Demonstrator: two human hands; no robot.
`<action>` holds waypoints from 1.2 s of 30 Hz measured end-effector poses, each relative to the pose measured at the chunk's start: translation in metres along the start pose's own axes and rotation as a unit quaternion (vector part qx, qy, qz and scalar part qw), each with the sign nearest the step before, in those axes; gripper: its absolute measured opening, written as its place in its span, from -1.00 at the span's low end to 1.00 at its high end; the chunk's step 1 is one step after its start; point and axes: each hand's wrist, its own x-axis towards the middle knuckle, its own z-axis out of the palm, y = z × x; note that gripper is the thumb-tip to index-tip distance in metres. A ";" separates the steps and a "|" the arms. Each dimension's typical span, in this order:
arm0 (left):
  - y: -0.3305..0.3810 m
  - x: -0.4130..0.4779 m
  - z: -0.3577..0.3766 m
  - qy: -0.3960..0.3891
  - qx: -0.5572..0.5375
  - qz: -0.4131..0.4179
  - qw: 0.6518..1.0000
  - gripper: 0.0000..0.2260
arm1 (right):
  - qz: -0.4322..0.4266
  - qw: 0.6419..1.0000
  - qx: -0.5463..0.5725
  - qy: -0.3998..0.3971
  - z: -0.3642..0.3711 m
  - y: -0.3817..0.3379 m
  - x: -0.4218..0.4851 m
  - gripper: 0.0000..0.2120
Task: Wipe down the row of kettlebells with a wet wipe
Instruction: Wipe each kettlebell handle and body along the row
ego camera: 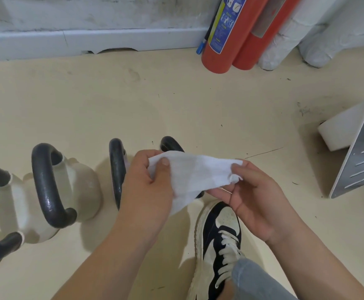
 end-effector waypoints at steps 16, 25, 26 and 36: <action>-0.020 0.052 0.018 0.060 0.087 -0.060 0.993 -0.68 | 0.010 0.940 -0.314 0.131 0.033 -0.002 0.072 -0.43; -0.018 -0.002 0.034 0.124 0.176 0.109 0.970 -0.65 | -0.105 0.858 -0.502 0.038 0.059 0.000 0.057 -0.76; -0.020 -0.002 0.039 0.094 0.177 0.098 0.975 -0.67 | -0.076 0.858 -0.508 0.010 0.064 0.001 0.059 -0.67; 0.006 0.081 0.041 0.069 0.023 -0.190 0.979 -0.72 | 0.066 0.852 -0.520 -0.024 0.105 -0.013 0.100 -0.69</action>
